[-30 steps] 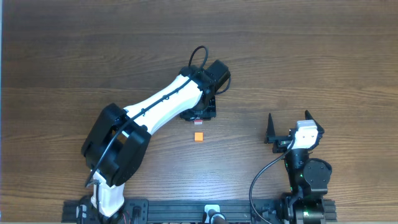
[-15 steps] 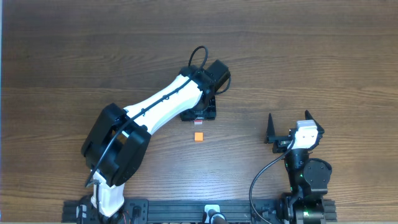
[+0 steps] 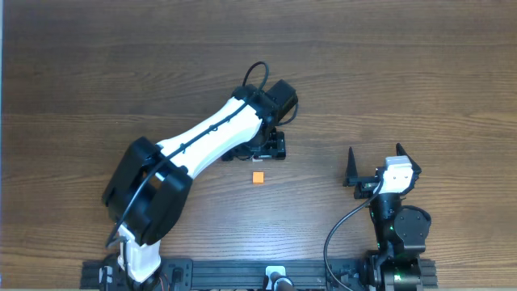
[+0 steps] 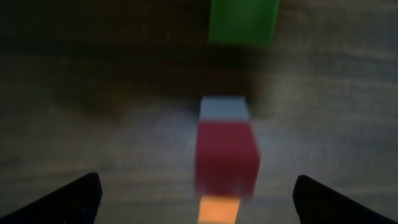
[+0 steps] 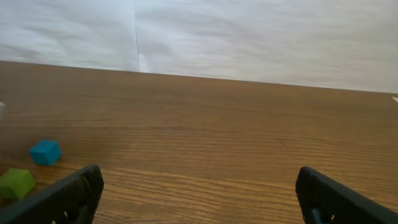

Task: Stack Cubes

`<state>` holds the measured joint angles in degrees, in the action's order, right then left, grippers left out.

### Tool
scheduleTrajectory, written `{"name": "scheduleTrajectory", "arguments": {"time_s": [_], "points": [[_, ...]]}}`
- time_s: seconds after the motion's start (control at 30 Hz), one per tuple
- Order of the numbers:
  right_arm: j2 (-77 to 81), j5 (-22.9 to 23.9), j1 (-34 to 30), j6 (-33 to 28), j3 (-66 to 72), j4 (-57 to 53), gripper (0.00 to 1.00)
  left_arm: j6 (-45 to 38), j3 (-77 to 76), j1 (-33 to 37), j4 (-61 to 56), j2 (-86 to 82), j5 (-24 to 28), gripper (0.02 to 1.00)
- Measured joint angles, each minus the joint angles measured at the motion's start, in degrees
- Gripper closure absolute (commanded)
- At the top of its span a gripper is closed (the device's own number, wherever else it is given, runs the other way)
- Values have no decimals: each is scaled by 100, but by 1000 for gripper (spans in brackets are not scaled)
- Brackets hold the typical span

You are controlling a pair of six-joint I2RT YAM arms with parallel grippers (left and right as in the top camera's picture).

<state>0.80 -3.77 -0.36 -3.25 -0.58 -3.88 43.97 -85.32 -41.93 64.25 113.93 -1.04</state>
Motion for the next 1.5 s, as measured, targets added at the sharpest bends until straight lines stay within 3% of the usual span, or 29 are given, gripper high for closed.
{"name": "scheduleTrajectory", "arguments": {"time_s": [0.23,0.43,0.83,1.37,1.5], "points": [[0,0,0,-2,0,0,12,208,-2,-422,597,-588,-15,23],[0,0,0,-4,0,0,9,455,92,-826,385,-699,-4,38],[0,0,0,-2,0,0,9,643,1333,-748,-1130,-706,170,93],[0,0,0,0,0,0,9,505,1576,-592,-1547,-638,256,137],[0,0,0,-2,0,0,7,433,1576,-592,-1547,-625,260,198]]}}
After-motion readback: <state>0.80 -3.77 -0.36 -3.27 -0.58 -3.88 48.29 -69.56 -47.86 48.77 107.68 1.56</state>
